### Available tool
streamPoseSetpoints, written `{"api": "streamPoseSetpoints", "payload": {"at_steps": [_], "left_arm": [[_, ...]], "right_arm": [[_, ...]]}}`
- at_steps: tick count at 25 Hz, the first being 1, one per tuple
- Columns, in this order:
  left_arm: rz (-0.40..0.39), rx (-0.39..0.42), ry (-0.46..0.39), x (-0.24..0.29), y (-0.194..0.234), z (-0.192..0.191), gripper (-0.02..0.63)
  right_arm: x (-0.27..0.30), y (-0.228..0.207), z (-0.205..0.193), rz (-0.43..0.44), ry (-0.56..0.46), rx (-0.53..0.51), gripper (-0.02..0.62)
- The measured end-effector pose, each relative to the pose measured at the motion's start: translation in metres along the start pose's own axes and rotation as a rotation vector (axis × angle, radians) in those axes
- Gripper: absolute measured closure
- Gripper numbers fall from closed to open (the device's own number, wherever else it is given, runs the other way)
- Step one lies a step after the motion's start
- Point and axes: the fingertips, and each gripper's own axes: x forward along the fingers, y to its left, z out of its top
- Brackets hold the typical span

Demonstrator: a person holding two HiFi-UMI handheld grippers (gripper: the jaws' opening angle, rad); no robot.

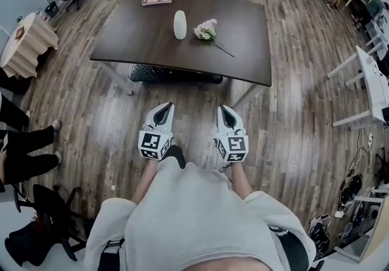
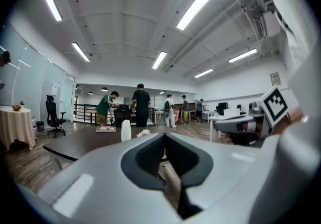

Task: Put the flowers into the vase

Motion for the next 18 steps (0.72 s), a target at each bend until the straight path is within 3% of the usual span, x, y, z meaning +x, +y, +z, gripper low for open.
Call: {"api": "streamPoseSetpoints", "payload": {"at_steps": [10,18], "left_arm": [[-0.036,-0.005,0.012,0.047,0.024,-0.009,0.595],[-0.083,-0.024,0.023,0.126,0.082,-0.021,0.595]], "right_arm": [[0.043,-0.017,-0.004,-0.026,0.010,0.007,0.597],[0.132,-0.033,-0.012,-0.052,0.048,0.005,0.597]]}}
